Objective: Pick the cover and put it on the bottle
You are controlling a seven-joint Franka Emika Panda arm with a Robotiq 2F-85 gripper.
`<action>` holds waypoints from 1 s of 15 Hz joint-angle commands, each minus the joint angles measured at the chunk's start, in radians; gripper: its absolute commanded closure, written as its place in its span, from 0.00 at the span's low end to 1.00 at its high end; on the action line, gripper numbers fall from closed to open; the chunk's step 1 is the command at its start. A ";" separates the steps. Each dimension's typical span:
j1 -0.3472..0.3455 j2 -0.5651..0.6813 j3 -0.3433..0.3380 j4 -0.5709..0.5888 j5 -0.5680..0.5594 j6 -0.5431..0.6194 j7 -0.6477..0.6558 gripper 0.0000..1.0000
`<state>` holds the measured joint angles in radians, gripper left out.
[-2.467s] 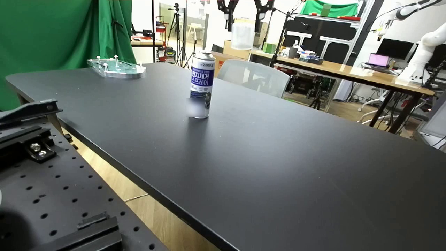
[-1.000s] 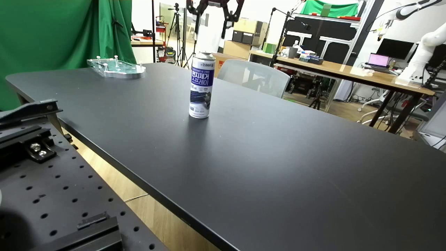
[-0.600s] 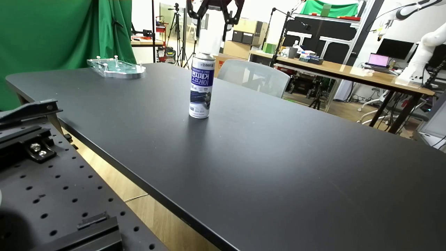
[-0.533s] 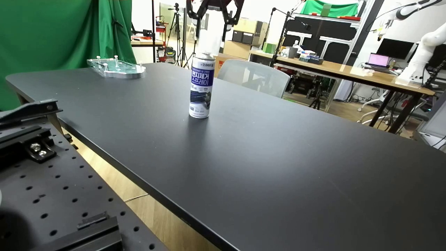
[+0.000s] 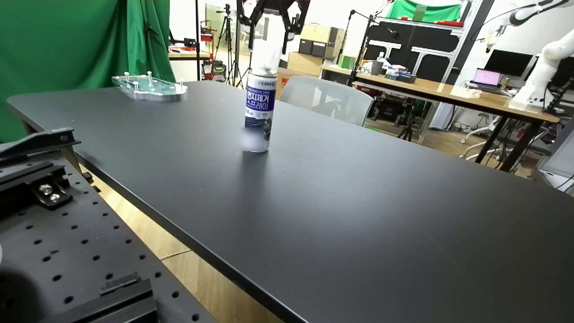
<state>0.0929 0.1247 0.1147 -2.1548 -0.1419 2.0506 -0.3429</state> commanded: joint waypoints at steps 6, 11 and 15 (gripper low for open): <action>0.007 -0.008 0.001 0.002 -0.037 -0.010 0.025 0.00; 0.007 -0.012 0.001 0.001 -0.045 -0.009 0.027 0.00; 0.006 -0.021 0.000 0.004 -0.047 -0.028 0.034 0.00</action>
<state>0.0956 0.1238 0.1169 -2.1554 -0.1806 2.0499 -0.3401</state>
